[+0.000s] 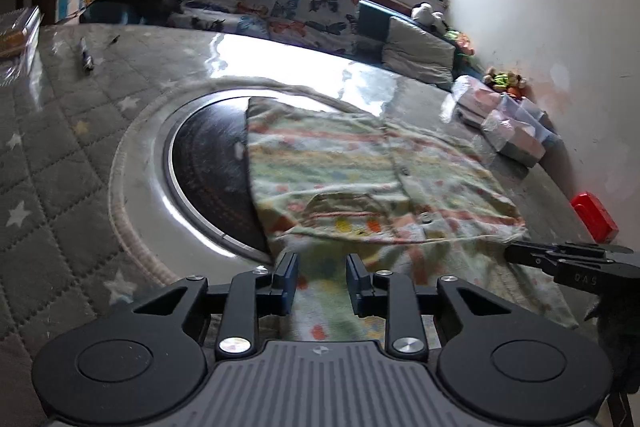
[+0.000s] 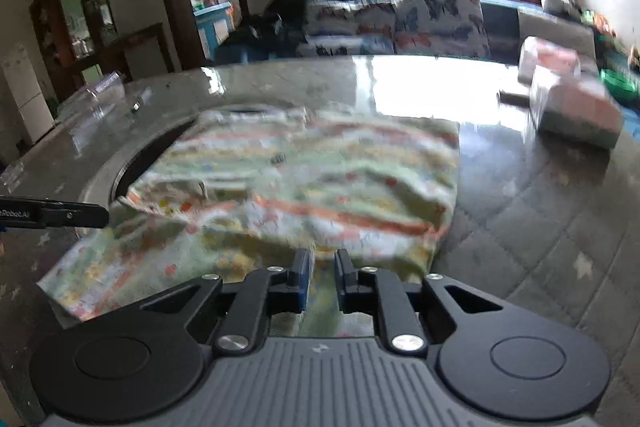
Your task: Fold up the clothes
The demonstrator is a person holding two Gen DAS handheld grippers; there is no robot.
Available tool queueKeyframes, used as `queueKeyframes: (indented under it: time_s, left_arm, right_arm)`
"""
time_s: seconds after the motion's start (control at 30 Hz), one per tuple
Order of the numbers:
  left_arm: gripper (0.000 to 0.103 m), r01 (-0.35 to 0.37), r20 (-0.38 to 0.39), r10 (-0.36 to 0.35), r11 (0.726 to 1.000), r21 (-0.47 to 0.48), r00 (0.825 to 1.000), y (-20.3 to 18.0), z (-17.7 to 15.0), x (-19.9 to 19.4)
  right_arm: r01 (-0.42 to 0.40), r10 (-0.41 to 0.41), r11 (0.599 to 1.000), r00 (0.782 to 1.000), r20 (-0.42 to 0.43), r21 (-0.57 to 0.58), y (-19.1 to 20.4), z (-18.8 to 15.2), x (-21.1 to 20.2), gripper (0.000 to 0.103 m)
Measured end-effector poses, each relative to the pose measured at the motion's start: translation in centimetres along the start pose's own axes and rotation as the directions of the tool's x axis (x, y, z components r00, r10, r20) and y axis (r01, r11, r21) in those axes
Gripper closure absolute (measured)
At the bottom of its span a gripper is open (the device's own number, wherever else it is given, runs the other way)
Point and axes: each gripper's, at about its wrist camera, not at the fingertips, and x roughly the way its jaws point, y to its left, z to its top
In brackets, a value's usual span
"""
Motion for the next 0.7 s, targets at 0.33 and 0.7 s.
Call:
queueKeyframes:
  time_s: [0.33, 0.7]
  left_arm:
    - [0.073, 0.132, -0.04, -0.129, 0.987, 0.09, 0.991, -4.7, 0.3, 2.1]
    - [0.065, 0.125, -0.072, -0.115, 0.98, 0.153, 0.991, -4.6, -1.5, 1.9]
  right_arm:
    - [-0.178, 0.176, 0.97, 0.984, -0.032, -0.163, 5.1, 0.3, 1.4, 0.075]
    - [-0.153, 0.137, 0.968, 0.987, -0.089, -0.2, 4.4, -2.3, -0.3, 0.069]
